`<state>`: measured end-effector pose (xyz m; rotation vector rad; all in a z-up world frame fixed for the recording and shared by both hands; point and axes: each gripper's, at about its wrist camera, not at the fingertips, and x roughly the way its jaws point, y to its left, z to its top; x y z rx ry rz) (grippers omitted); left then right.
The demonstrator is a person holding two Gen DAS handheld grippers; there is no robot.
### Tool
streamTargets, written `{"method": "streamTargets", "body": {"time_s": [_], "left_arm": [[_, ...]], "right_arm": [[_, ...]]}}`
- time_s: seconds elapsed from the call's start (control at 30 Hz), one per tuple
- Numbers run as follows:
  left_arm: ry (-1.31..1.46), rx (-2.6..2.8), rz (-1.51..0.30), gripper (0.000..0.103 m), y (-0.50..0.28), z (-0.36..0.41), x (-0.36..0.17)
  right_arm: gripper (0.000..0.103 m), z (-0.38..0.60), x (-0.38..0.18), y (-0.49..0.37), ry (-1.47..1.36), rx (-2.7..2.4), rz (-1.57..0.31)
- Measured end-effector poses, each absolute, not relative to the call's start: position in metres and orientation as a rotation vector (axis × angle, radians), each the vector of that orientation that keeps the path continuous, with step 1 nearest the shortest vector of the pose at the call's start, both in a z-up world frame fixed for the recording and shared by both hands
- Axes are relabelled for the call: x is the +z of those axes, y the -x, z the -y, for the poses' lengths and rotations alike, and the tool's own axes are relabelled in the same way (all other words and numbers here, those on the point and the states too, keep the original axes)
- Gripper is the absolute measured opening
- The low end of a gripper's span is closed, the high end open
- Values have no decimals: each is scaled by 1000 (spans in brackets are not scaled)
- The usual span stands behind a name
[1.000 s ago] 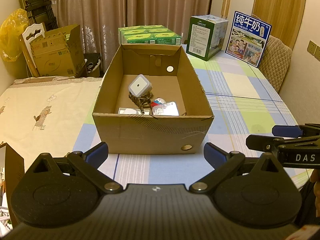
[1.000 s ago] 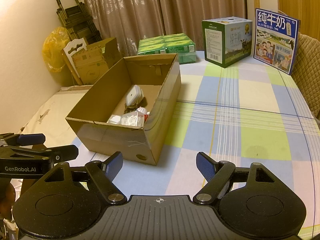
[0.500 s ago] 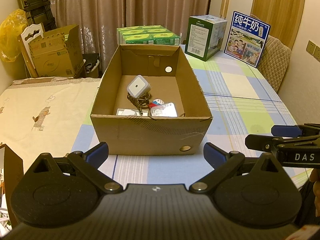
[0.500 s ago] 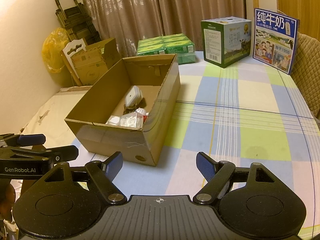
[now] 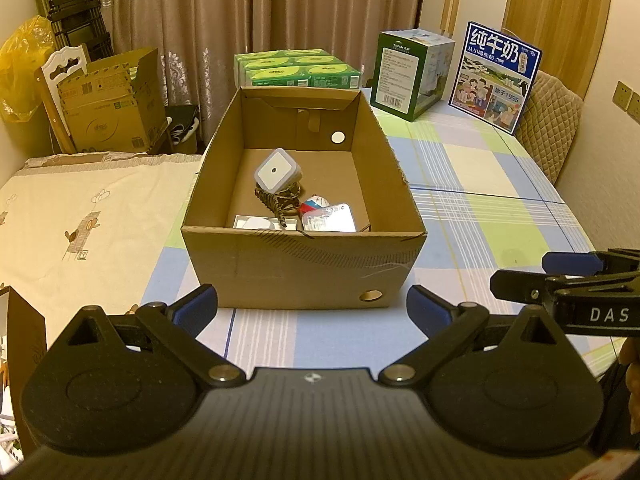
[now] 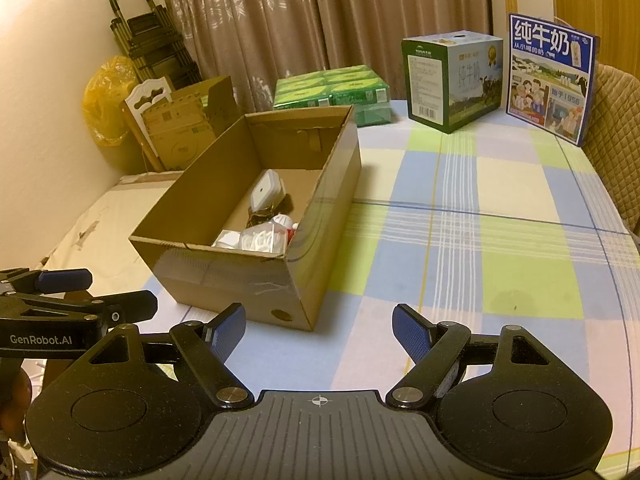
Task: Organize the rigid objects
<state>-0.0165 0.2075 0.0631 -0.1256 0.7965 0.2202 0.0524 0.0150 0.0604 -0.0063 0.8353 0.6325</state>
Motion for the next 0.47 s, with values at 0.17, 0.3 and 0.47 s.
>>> {"method": "streamTargets", "body": {"time_s": [0.17,0.3,0.47], "left_arm": [[128,220,-798,99,16,-207,63],[128,208,-800,99,17,-208,61],[139,200,-792,99,18,-208,57]], "right_arm": [[78,-15,60,-52,7,632,-835],[78,-16,60,-51,6,631,-834],[78,-17,57,-48,4,624,-832]]}}
